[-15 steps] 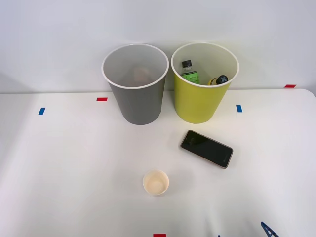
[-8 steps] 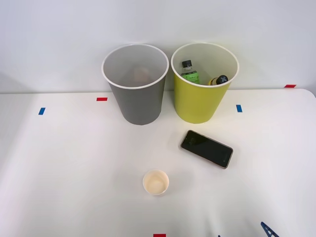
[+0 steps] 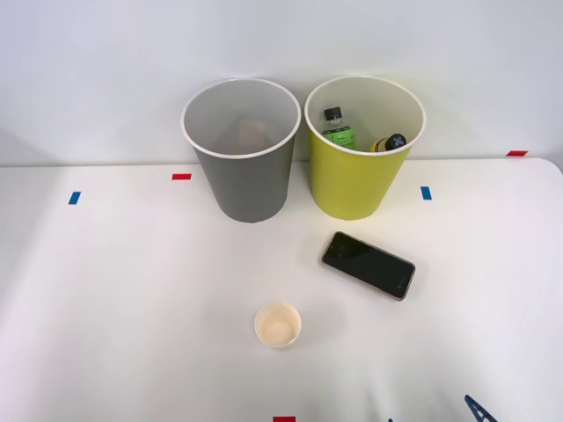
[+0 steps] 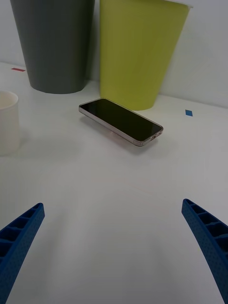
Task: Put cans in the gray bin, plastic bottles in the light green bin
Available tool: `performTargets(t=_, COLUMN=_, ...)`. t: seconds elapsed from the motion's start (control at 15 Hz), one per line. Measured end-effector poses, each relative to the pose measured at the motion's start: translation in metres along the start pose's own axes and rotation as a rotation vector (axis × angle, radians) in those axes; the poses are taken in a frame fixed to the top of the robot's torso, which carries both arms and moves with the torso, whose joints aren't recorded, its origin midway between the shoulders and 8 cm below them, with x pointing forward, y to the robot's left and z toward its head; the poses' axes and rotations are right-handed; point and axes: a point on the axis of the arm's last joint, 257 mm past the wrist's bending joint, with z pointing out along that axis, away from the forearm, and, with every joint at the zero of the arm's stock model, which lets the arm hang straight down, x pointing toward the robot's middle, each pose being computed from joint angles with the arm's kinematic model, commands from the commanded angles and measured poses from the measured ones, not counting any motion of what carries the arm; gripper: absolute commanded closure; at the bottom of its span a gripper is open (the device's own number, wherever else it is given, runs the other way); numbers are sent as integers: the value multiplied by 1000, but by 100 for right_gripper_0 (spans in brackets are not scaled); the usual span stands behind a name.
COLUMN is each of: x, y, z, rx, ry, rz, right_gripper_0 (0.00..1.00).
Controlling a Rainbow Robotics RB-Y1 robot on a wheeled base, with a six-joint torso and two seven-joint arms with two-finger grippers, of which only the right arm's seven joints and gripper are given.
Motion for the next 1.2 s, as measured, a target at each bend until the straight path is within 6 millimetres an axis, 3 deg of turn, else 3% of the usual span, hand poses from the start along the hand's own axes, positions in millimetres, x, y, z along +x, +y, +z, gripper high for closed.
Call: performTargets(t=1.2, x=0, y=0, z=0, rx=0, ry=0, rz=0, right_gripper_0=0)
